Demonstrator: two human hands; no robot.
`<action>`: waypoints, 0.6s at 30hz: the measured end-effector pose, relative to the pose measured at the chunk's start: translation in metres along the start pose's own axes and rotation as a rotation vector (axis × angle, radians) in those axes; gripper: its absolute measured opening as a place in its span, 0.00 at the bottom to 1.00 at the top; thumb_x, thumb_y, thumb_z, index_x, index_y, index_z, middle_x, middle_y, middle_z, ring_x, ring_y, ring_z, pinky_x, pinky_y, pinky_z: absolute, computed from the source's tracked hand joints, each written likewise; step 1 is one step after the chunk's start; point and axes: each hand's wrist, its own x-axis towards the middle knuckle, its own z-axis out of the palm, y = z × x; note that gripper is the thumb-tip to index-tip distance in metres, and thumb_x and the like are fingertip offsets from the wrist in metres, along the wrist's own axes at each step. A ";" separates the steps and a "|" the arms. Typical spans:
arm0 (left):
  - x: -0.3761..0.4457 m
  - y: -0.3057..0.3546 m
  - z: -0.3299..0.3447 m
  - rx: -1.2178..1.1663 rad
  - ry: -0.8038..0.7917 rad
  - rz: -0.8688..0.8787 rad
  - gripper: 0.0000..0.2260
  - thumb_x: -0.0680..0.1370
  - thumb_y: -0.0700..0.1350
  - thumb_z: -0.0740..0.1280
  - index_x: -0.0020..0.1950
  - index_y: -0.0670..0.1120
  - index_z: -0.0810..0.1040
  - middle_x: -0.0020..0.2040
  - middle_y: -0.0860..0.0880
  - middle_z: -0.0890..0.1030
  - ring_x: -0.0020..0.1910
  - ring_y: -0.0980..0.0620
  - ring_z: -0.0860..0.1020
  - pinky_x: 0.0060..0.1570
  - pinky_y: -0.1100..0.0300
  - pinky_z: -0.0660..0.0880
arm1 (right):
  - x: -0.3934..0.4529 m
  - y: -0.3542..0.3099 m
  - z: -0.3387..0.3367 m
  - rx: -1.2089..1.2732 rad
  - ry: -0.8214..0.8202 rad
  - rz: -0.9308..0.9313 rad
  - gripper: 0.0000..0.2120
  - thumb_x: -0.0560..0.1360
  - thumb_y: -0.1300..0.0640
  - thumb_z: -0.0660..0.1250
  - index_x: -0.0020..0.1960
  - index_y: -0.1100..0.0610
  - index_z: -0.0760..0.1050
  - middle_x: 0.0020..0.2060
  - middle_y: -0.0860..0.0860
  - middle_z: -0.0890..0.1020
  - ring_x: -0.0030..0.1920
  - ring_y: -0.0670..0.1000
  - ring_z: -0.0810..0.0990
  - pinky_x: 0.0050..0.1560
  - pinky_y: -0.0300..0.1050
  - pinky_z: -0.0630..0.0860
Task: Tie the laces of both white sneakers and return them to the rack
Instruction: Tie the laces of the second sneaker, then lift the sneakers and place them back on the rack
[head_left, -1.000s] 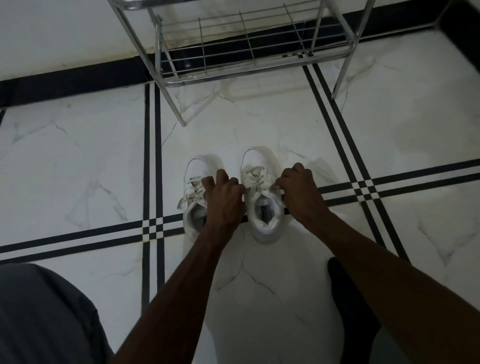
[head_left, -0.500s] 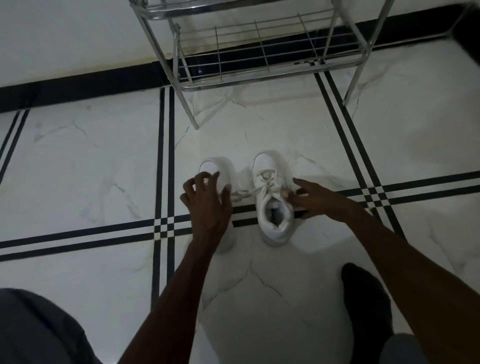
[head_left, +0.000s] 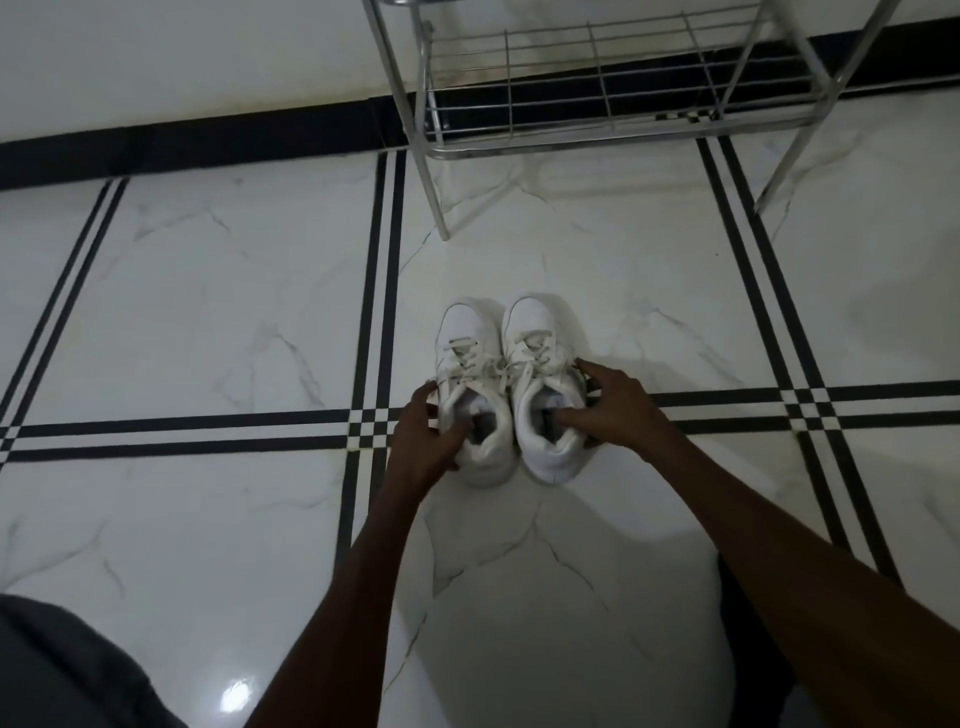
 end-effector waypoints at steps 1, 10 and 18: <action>-0.001 0.003 0.001 -0.004 0.006 0.012 0.29 0.72 0.52 0.72 0.73 0.52 0.72 0.56 0.47 0.82 0.53 0.43 0.84 0.41 0.40 0.85 | -0.001 -0.001 0.001 -0.009 0.025 -0.016 0.37 0.67 0.56 0.79 0.74 0.54 0.69 0.62 0.57 0.81 0.58 0.57 0.81 0.45 0.50 0.84; 0.009 0.024 0.025 0.024 0.058 0.125 0.28 0.74 0.55 0.68 0.74 0.52 0.73 0.52 0.47 0.82 0.46 0.43 0.85 0.39 0.38 0.84 | 0.008 0.006 -0.022 0.067 0.144 -0.051 0.34 0.68 0.53 0.77 0.72 0.50 0.71 0.61 0.52 0.82 0.58 0.51 0.80 0.54 0.43 0.77; -0.018 0.112 0.019 0.037 0.074 0.054 0.33 0.74 0.52 0.67 0.79 0.47 0.68 0.62 0.45 0.80 0.47 0.46 0.84 0.46 0.45 0.85 | -0.020 -0.040 -0.092 0.151 0.154 -0.076 0.32 0.70 0.54 0.76 0.72 0.49 0.72 0.58 0.44 0.82 0.50 0.45 0.83 0.50 0.33 0.78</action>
